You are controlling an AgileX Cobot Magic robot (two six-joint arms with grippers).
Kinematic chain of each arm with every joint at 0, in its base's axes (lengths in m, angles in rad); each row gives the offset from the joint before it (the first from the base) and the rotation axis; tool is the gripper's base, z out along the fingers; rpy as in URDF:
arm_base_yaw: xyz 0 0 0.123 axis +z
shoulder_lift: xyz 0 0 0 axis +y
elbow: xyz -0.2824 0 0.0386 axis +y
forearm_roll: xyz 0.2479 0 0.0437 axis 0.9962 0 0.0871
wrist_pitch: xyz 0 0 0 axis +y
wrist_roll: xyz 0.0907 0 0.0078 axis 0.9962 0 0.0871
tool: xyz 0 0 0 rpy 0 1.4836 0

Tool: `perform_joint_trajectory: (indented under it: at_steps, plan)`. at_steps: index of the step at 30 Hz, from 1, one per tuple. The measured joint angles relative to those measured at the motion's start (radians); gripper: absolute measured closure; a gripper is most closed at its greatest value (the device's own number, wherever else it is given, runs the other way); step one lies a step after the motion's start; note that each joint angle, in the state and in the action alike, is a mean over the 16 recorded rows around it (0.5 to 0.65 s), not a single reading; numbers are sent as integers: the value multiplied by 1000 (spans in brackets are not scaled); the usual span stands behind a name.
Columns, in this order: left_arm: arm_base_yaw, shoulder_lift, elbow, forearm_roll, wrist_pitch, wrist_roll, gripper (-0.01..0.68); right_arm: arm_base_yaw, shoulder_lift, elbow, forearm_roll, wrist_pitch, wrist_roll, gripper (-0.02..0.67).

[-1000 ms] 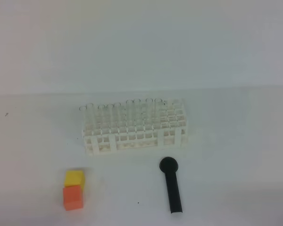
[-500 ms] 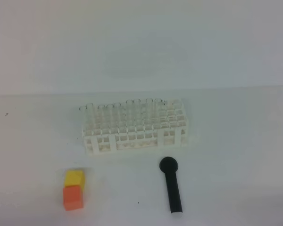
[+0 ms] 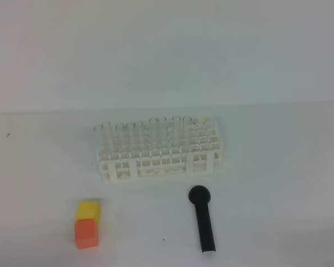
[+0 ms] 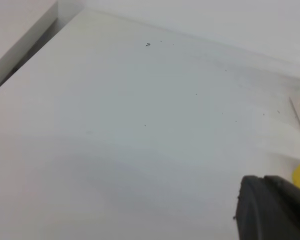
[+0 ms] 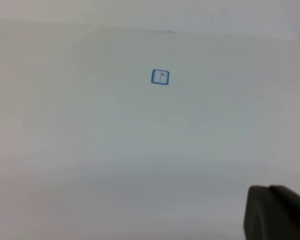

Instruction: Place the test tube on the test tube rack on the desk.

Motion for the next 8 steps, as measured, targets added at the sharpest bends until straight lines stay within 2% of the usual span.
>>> perform_joint_trajectory:
  at_steps: [8]
  plan:
    - [0,0,0,0,0,0,674,0,0,0,14,-1,1,650]
